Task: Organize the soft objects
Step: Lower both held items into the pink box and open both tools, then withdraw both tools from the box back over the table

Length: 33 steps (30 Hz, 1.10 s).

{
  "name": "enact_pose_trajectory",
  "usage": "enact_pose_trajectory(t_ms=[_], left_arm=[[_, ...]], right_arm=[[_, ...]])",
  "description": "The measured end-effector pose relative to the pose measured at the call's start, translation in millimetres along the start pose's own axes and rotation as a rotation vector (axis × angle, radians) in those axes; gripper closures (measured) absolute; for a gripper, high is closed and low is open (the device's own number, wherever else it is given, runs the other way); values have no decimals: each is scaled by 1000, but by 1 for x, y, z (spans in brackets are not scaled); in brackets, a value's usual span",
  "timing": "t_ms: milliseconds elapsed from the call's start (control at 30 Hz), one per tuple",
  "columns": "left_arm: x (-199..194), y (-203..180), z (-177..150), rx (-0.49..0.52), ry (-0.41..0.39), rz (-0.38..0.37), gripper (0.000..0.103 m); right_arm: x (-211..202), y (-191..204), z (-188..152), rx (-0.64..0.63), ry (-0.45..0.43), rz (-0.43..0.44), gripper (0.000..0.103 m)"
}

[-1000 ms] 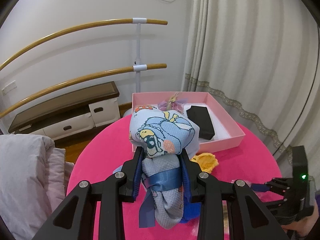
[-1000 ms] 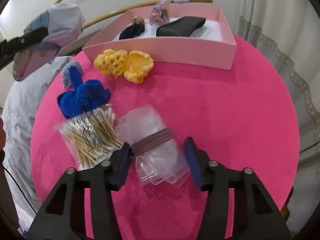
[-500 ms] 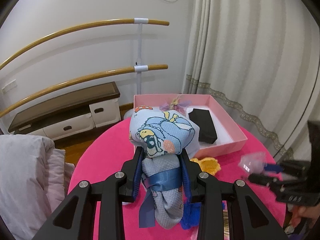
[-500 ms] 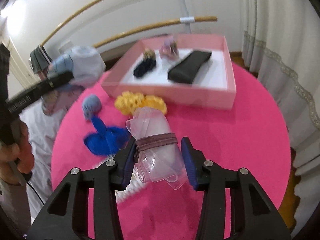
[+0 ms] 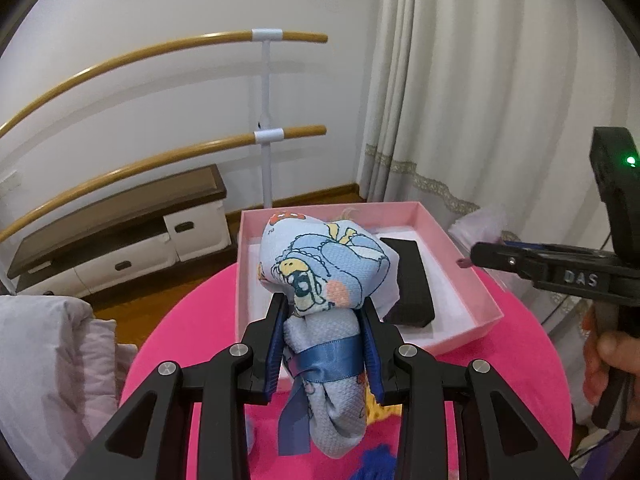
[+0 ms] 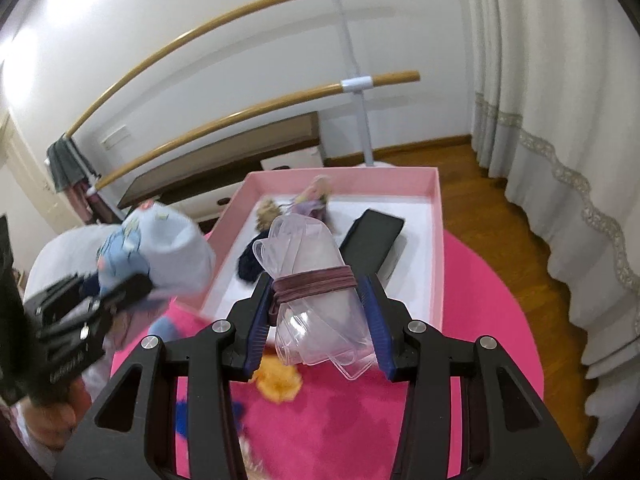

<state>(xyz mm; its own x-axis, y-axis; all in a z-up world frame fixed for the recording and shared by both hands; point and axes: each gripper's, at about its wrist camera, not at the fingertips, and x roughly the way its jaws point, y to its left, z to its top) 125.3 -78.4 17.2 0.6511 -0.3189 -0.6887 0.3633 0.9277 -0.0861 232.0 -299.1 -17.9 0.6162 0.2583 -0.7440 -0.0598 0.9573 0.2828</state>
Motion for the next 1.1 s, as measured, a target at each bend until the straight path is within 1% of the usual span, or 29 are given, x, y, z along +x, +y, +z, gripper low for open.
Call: enact_pose_trajectory(t_ms=[133, 233, 267, 333, 400, 433, 467, 500, 533, 567, 600, 633, 667, 700, 767, 833, 933, 1100], left_arm=[[26, -3, 16, -1, 31, -24, 72], [47, -5, 30, 9, 58, -45, 69], [55, -6, 33, 14, 70, -45, 65], [70, -5, 42, 17, 98, -37, 65], [80, -4, 52, 19, 105, -28, 65], [82, -3, 55, 20, 106, -24, 63], [82, -1, 59, 20, 103, -16, 57], [80, -2, 62, 22, 95, -11, 46], [76, -1, 61, 22, 77, 1, 39], [70, 1, 63, 22, 51, 21, 27], [64, 2, 63, 22, 21, 36, 17], [56, 4, 63, 23, -11, 50, 13], [48, 6, 64, 25, -43, 65, 5], [39, 8, 64, 27, -74, 82, 0], [22, 10, 62, 32, -127, 120, 0], [8, 15, 61, 32, -157, 141, 0], [-10, 25, 52, 8, -182, 157, 0], [-27, 36, 27, -45, -189, 176, 0]], right_arm=[[24, -15, 8, 29, 43, -30, 62], [34, -25, 7, 52, 60, -50, 61], [37, -28, 7, 62, 60, -56, 60], [41, -33, 5, 83, 57, -68, 56], [41, -37, 3, 98, 54, -64, 45], [40, -37, 2, 102, 50, -62, 41], [38, -37, 0, 103, 45, -58, 34], [35, -36, -1, 104, 35, -52, 30], [31, -36, -3, 108, 22, -48, 17], [28, -36, -5, 114, 9, -40, 0], [24, -36, -7, 121, -6, -27, 0], [20, -36, -8, 132, -12, -19, 0], [17, -36, -10, 142, -17, -20, 0], [13, -35, -12, 149, -24, -27, 0], [4, -31, -16, 150, -40, -23, 0], [-6, -24, -22, 146, -56, -14, 0], [-23, -13, -32, 129, -80, -15, 0], [-52, 8, -54, 96, -121, -9, 0]])
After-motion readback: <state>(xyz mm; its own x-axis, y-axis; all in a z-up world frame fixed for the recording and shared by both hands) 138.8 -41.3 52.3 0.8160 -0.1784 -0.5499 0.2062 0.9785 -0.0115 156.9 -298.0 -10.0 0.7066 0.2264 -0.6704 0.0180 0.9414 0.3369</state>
